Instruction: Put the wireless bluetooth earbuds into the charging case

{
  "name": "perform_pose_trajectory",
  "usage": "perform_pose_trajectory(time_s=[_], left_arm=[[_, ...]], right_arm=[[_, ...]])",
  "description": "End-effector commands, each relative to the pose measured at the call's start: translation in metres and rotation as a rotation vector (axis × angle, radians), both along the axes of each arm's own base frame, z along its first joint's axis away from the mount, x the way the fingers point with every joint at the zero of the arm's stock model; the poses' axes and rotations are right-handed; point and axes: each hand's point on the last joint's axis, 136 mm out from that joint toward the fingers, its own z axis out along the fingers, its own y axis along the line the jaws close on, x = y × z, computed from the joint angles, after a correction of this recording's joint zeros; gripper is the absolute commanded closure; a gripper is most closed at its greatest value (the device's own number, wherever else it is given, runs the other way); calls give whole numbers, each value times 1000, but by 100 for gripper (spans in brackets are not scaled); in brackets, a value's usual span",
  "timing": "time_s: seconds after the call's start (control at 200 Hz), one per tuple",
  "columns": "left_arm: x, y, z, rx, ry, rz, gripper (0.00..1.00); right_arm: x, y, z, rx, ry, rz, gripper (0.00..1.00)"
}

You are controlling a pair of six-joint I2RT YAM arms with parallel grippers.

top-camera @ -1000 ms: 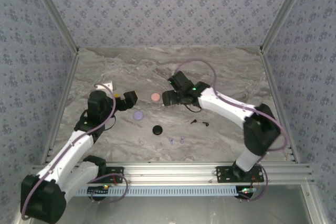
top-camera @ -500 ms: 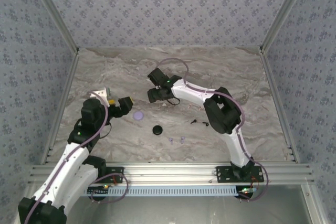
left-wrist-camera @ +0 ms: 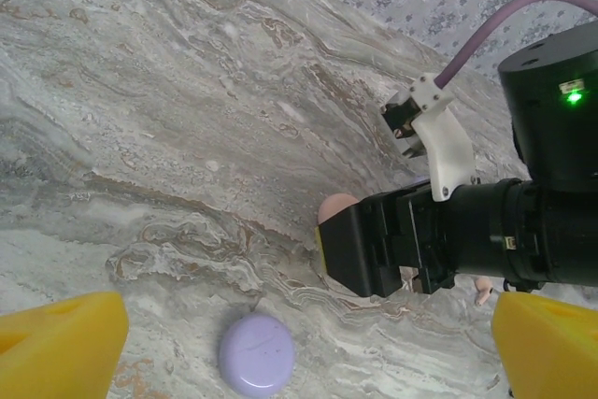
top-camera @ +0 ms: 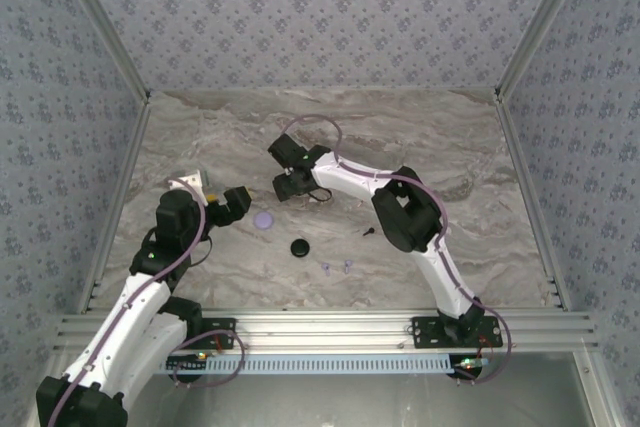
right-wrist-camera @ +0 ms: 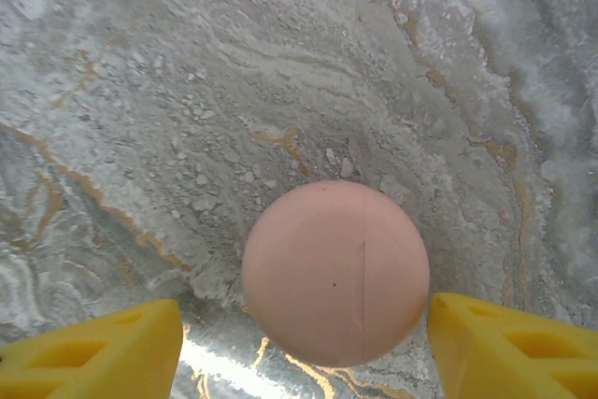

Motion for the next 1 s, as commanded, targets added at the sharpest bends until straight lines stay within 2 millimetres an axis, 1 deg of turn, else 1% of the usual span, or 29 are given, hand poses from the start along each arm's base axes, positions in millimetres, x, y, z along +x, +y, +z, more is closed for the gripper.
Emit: perform_pose_trajectory(time_s=[0.0, 0.085, 0.18, 0.26, 0.44, 0.59, 0.605, 0.65, 0.725, 0.75, 0.775, 0.82, 0.844, 0.849, 0.894, 0.994], left_arm=[[1, 5, 3, -5, -10, 25, 1], [2, 5, 3, -5, -10, 30, 1], [2, 6, 2, -9, -10, 34, 1], [3, 6, 1, -10, -9, 35, 1], [3, 6, -2, -9, -1, 37, 1], [3, 5, -2, -11, 1, 31, 1], [3, 4, -3, -11, 3, 30, 1], [3, 3, -2, -14, 3, 23, 1], [2, 1, -2, -18, 4, 7, 1], [2, 0, -2, -18, 4, 2, 1], [2, -1, -1, -20, 3, -4, 1], [2, -3, 1, -24, -2, -11, 1], [2, -3, 2, -28, -5, -13, 1], [2, -3, 2, -28, -5, -13, 1], [2, -5, 6, -38, -17, -19, 1], [5, -13, 15, -81, -50, -54, 1]], right_arm=[[1, -7, -9, -78, 2, 6, 29], [2, -8, -13, -96, 4, 9, 30], [4, -9, -18, -109, 3, 10, 33], [6, -9, -23, -114, -1, 11, 37], [10, -11, -35, -130, 0, 9, 43], [16, -10, -35, -105, -22, 23, 49], [19, -7, -32, -86, -38, 27, 49], [21, -5, -27, -65, -63, 41, 50], [24, -7, -12, -38, -116, 65, 51], [26, -7, -2, -24, -145, 75, 51], [25, -9, 3, -19, -166, 87, 51], [25, -9, 23, 11, -224, 112, 52], [22, -12, 27, 13, -243, 132, 51], [22, -12, 31, 21, -252, 133, 52], [17, -14, 48, 43, -306, 176, 51], [-4, -29, 75, 71, -402, 259, 51]])
